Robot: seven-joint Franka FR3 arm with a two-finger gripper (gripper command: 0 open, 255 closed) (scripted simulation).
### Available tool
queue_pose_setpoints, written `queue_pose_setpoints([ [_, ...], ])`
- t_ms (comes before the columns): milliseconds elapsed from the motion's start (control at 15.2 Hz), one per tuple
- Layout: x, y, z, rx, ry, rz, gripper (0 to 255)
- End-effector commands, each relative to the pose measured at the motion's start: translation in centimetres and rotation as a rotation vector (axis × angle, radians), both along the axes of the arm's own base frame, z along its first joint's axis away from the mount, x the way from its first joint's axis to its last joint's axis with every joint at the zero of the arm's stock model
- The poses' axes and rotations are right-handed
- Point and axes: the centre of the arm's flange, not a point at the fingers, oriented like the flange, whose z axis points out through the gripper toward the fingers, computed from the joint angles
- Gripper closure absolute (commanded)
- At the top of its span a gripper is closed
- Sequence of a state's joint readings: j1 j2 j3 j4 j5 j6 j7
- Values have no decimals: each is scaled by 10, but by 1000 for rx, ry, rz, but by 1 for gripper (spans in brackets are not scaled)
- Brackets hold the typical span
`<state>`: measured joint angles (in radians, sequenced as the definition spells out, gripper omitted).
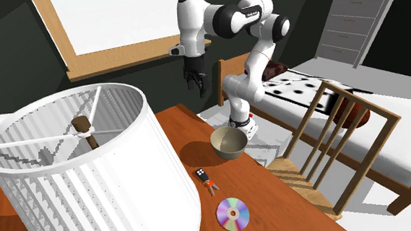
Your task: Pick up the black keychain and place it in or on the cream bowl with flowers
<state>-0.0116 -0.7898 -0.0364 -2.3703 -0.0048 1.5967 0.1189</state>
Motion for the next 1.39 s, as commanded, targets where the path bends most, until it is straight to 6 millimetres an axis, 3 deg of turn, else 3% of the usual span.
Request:
queue_pose_setpoints([
  [0, 0, 0, 0, 0, 0, 0, 0],
  [660, 59, 81, -88, -7, 19, -225, 0],
  [1320, 132, 147, -179, -14, 38, -449, 0],
])
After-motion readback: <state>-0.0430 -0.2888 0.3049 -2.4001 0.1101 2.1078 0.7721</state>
